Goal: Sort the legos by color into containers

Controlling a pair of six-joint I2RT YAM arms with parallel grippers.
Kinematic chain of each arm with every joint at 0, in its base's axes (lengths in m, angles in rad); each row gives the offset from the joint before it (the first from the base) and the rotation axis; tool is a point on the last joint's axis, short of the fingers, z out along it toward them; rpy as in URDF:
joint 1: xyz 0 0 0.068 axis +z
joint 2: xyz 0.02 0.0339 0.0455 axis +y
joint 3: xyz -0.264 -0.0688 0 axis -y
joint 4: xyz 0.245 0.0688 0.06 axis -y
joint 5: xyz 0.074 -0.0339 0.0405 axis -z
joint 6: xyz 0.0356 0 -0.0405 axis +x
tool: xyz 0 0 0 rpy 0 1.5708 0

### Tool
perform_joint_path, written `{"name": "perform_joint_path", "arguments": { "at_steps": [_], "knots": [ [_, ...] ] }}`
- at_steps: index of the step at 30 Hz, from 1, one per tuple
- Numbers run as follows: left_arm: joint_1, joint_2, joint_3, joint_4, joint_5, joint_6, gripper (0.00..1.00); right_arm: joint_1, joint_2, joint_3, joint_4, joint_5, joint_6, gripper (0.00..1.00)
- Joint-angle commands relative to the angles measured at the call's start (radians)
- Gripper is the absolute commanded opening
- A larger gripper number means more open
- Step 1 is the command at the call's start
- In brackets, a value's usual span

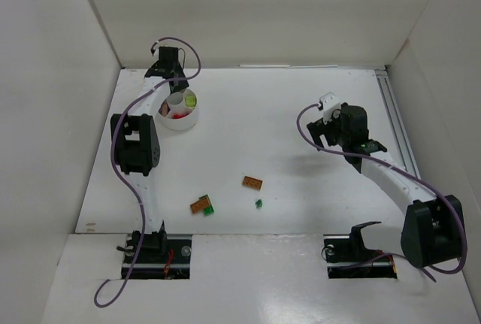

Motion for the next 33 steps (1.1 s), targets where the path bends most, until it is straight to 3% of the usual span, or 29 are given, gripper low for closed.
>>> {"name": "perform_joint_path", "arguments": {
  "at_steps": [1,7,10,15,19,23,26,27,33],
  "knots": [
    [0.003,-0.096,-0.025,-0.019,0.017,0.008,0.50,-0.009,-0.024,0.033,0.031,-0.037,-0.014,1.00],
    [-0.006,-0.176,-0.047,0.004,0.051,0.026,0.63,0.075,-0.088,-0.001,0.020,-0.028,0.011,1.00],
    [-0.006,-0.249,-0.103,0.026,0.051,0.026,0.71,0.187,-0.111,-0.010,-0.015,-0.014,0.040,1.00],
    [-0.040,-0.450,-0.310,0.093,0.062,-0.023,1.00,0.497,-0.121,-0.030,-0.078,0.052,0.136,1.00],
    [-0.143,-0.732,-0.548,0.185,0.062,-0.099,1.00,0.724,-0.098,-0.062,-0.106,0.095,0.250,1.00],
    [-0.267,-0.911,-0.752,0.254,0.043,-0.208,1.00,0.903,-0.036,-0.076,-0.097,0.135,0.273,0.98],
    [-0.350,-0.988,-0.841,0.264,0.045,-0.253,1.00,0.948,0.007,-0.076,-0.083,0.155,0.255,0.96],
    [-0.386,-1.002,-0.855,0.264,0.036,-0.262,1.00,0.948,0.042,-0.076,-0.071,0.155,0.255,0.91],
    [-0.464,-1.045,-0.905,0.182,-0.050,-0.281,1.00,0.948,0.162,-0.032,-0.071,0.127,0.311,0.81]
  ]
}}
